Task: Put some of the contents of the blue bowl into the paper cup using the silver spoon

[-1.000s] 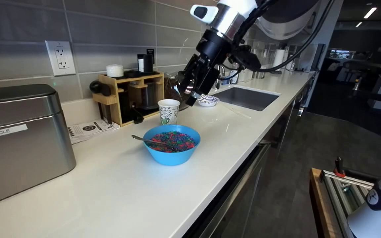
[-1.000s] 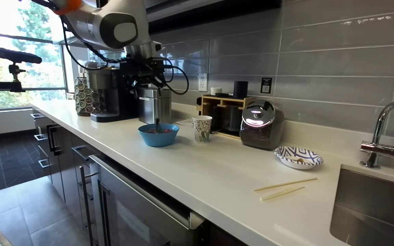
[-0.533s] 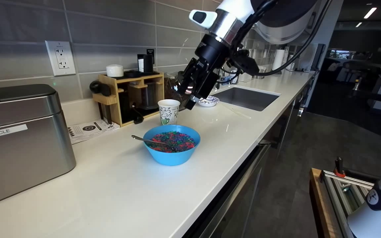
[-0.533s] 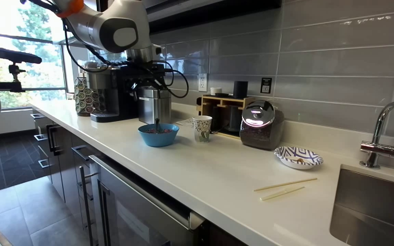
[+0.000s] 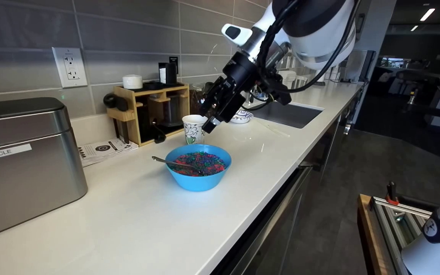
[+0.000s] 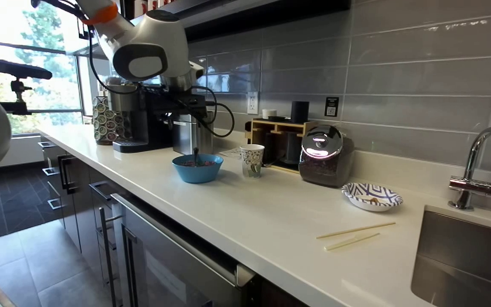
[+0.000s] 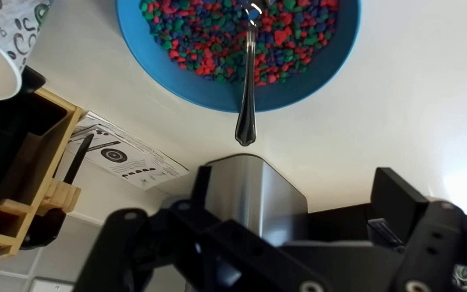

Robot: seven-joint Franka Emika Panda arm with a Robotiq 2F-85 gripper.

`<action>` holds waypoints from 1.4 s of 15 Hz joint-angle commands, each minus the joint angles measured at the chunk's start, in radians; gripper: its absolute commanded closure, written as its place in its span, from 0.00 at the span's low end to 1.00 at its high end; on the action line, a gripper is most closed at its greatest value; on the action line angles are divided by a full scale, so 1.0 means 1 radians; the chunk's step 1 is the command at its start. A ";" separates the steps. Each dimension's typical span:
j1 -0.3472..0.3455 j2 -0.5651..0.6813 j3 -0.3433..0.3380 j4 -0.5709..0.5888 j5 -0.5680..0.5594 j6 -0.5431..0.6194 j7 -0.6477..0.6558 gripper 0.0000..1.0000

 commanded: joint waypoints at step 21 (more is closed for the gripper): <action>0.195 0.365 -0.214 0.210 0.779 -0.127 -0.730 0.00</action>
